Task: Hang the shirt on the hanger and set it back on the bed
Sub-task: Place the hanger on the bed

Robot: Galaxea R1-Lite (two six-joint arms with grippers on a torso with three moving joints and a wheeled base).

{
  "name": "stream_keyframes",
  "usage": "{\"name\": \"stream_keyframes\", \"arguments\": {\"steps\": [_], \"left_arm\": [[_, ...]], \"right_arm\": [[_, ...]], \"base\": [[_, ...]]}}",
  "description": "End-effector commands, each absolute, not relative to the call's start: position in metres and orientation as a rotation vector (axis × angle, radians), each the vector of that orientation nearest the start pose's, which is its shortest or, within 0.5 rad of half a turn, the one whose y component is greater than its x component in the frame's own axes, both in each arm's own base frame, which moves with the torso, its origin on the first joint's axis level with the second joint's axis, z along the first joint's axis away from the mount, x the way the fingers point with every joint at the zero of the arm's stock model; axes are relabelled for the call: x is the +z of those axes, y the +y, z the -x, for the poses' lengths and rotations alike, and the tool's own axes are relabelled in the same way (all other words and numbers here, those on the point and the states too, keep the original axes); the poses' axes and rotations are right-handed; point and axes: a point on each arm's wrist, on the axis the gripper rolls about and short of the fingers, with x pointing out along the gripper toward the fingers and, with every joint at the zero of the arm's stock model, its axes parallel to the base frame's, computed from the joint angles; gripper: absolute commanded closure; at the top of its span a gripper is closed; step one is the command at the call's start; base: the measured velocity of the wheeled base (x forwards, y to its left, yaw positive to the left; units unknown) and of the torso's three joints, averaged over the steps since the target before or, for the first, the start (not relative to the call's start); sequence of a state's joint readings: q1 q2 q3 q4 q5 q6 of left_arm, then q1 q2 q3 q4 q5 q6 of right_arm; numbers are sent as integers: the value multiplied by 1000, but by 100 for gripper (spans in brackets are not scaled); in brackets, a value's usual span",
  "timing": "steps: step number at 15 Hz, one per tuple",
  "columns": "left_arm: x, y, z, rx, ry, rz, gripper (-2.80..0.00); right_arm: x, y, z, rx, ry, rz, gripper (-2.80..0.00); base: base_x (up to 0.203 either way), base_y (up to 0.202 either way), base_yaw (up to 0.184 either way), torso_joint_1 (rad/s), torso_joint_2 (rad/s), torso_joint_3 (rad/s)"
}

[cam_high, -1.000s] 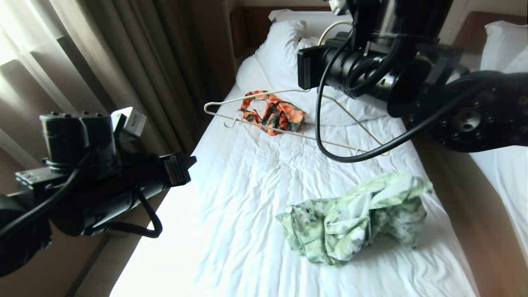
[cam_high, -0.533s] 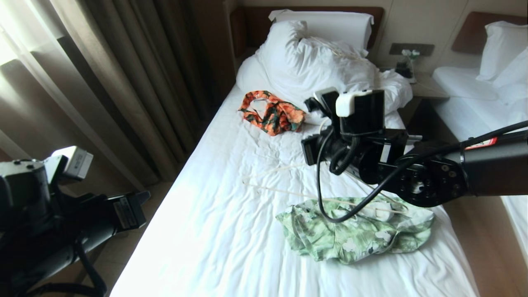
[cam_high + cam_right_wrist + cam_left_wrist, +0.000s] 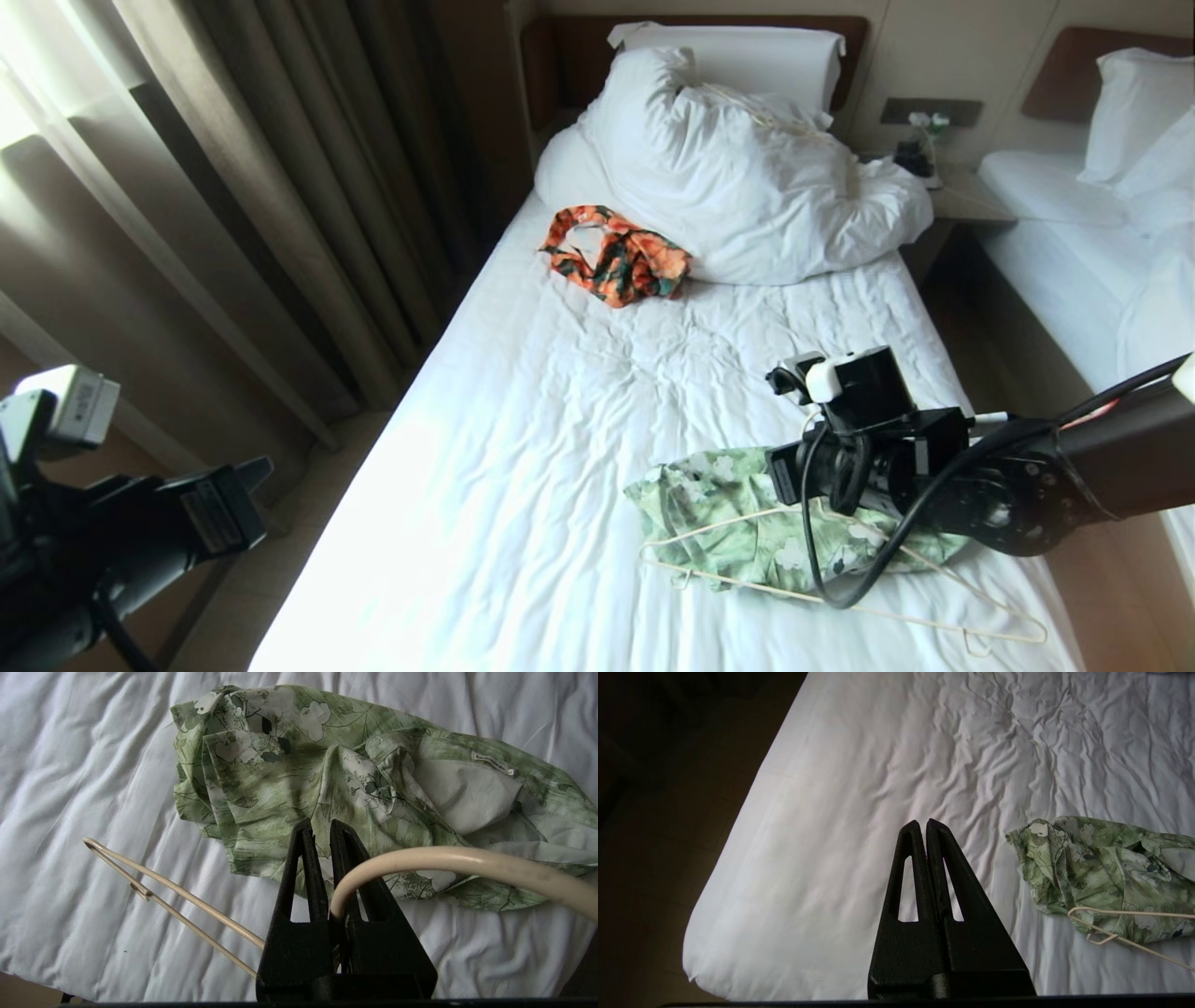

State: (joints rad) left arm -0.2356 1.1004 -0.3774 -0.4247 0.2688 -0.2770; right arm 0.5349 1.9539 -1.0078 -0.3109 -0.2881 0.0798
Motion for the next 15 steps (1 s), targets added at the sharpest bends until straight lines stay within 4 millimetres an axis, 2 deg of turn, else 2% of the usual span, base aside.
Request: {"name": "stream_keyframes", "arguments": {"steps": [1, 3, 5, 6, 8, 9, 12, 13, 15], "left_arm": [[183, -25, -131, 77, 253, 208, 0], [186, -21, -123, 93, 249, 206, 0], [186, -20, -120, 101, 246, 205, 0], [186, -19, -120, 105, 248, 203, 0], [185, -19, -120, 107, 248, 196, 0], [185, -19, -119, 107, 249, 196, 0], [187, -14, -102, 113, 203, 205, 0], [187, -12, -93, 116, 194, 207, 0], [190, -9, -75, 112, 168, 214, 0]], "right_arm": [[84, 179, -319, 206, 652, 198, 0], [47, 184, -331, 201, 688, 212, 0], [28, 188, -349, 192, 673, 214, 0], [31, 187, -359, 188, 641, 219, -280], [45, 185, -368, 170, 590, 215, -280], [55, 183, -365, 156, 573, 216, -280], [81, 171, -340, 138, 558, 230, -280], [92, 165, -329, 126, 545, 230, 0], [121, 153, -307, 110, 493, 213, 0]], "base": [[0, 0, 0, 0, 0, 0], [0, 0, 0, 0, 0, 0], [0, 0, 0, 0, 0, 0], [0, 0, 0, 0, 0, 0], [0, 0, 0, 0, 0, 0], [0, 0, 0, 0, 0, 0], [0, 0, 0, 0, 0, 0], [0, 0, 0, 0, 0, 0], [0, 0, 0, 0, 0, 0]]}}
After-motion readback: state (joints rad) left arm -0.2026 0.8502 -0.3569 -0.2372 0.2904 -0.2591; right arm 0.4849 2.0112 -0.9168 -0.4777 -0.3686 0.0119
